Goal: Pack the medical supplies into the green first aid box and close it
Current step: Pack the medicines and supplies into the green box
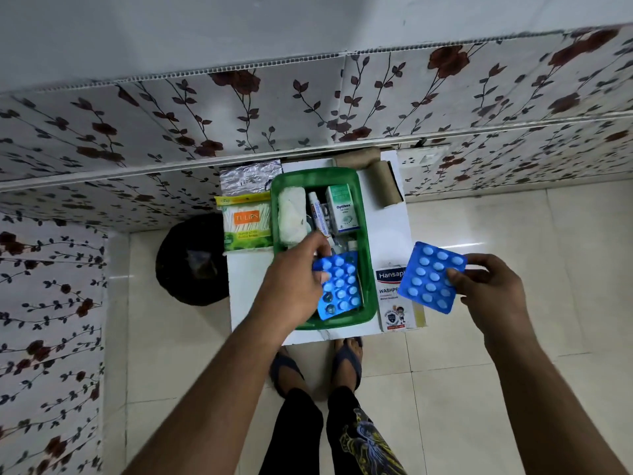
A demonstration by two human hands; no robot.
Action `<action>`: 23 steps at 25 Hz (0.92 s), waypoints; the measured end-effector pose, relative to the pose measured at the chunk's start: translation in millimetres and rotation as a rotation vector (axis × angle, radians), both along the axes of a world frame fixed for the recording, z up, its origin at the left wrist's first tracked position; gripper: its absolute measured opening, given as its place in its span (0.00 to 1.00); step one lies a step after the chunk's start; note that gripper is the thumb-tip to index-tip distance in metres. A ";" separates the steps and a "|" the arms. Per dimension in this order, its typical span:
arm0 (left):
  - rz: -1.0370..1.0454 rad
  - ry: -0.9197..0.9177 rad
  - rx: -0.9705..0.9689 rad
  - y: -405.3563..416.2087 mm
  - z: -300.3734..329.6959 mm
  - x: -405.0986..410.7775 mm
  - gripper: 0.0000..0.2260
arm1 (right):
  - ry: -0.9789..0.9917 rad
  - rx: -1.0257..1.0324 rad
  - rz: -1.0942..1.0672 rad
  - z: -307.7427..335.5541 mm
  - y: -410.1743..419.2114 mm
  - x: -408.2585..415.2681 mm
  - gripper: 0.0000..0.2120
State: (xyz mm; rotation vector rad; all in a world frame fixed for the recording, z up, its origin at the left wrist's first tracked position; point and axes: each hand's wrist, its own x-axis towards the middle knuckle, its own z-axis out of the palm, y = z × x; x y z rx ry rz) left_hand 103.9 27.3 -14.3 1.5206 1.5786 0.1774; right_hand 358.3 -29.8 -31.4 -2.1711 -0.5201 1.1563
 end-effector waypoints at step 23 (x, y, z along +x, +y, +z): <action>0.277 0.071 0.154 -16.9 -14.1 -98.6 0.13 | -0.556 -0.077 1.063 -9.2 40.3 -153.4 0.22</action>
